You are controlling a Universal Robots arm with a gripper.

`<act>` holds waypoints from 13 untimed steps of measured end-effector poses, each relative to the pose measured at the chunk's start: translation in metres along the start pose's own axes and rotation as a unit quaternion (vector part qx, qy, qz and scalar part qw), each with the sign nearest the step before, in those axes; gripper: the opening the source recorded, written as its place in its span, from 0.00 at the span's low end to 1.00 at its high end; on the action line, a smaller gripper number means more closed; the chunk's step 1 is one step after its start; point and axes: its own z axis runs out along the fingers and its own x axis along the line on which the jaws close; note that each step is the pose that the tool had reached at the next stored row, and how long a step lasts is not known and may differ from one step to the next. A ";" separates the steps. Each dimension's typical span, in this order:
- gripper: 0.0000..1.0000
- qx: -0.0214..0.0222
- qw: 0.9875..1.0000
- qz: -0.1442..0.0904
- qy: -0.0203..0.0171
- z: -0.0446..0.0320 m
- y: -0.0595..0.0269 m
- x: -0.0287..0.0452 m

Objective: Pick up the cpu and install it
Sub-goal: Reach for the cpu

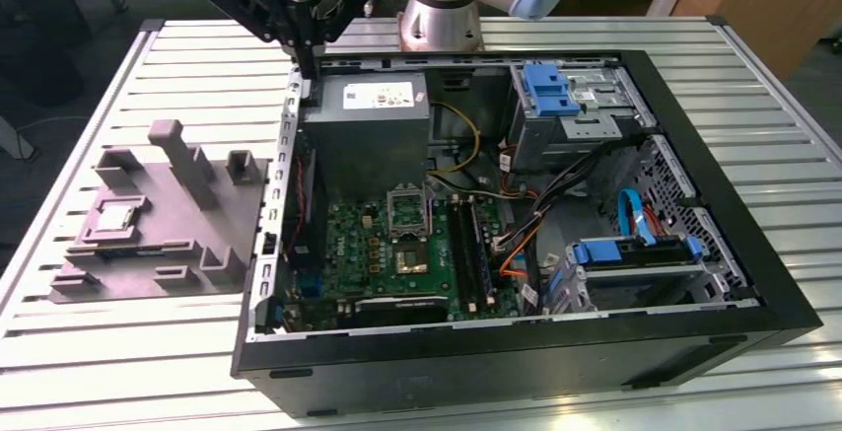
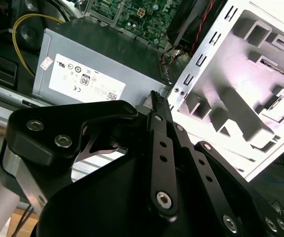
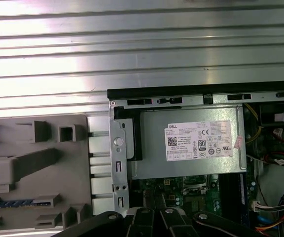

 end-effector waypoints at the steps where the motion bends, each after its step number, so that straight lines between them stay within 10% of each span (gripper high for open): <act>1: 0.11 0.000 1.000 0.000 0.000 0.0000 0.0000 0.0003; 13: 0.11 0.000 1.000 0.000 0.000 0.0000 -0.0003 0.0035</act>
